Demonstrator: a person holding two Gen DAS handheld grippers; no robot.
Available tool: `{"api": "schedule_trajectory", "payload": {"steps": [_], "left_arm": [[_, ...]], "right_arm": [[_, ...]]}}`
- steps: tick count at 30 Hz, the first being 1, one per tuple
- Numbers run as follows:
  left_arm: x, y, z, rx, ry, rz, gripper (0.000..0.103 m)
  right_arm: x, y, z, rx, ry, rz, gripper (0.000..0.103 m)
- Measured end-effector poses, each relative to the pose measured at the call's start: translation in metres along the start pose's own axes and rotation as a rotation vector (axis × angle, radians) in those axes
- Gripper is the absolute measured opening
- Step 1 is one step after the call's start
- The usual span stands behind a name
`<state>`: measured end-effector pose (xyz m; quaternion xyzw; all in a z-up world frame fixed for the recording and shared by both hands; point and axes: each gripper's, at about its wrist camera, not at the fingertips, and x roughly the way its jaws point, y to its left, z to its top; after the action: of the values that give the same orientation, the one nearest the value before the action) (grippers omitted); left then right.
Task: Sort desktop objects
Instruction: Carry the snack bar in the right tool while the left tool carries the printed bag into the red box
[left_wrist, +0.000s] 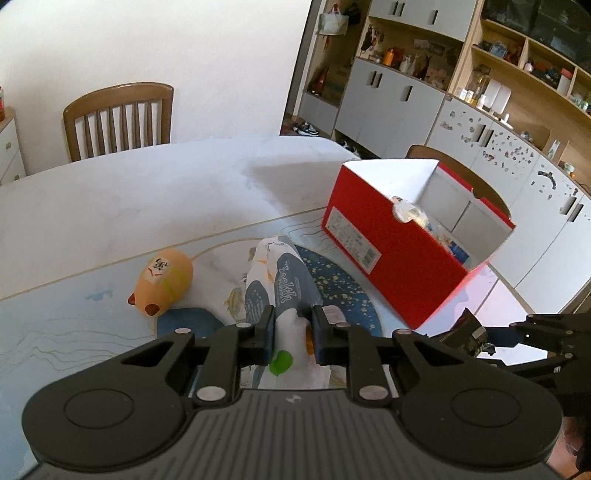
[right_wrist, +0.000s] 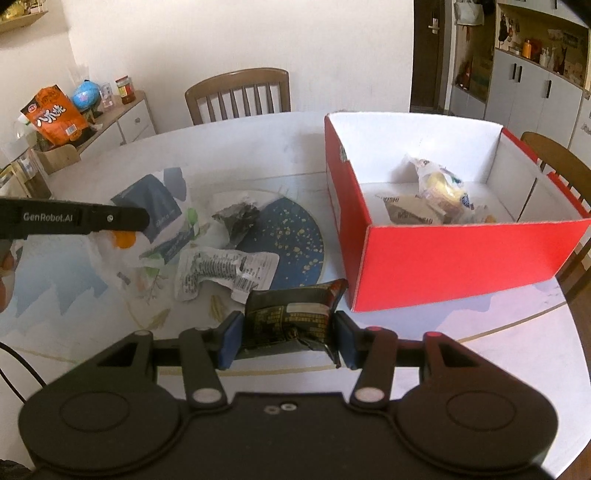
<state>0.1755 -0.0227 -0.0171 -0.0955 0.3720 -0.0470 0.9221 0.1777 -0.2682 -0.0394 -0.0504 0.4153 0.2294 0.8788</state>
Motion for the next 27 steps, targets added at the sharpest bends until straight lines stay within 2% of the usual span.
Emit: {"api": "schedule_trajectory", "payload": {"steps": [12, 27], "left_arm": [[-0.025, -0.023, 0.013, 0.01, -0.053, -0.055, 0.019], [-0.027, -0.044, 0.027, 0.001, -0.075, -0.073, 0.019]], "right_arm": [[-0.028, -0.016, 0.015, 0.003, -0.04, -0.018, 0.052], [-0.049, -0.055, 0.045, -0.01, -0.079, -0.029, 0.052]]}}
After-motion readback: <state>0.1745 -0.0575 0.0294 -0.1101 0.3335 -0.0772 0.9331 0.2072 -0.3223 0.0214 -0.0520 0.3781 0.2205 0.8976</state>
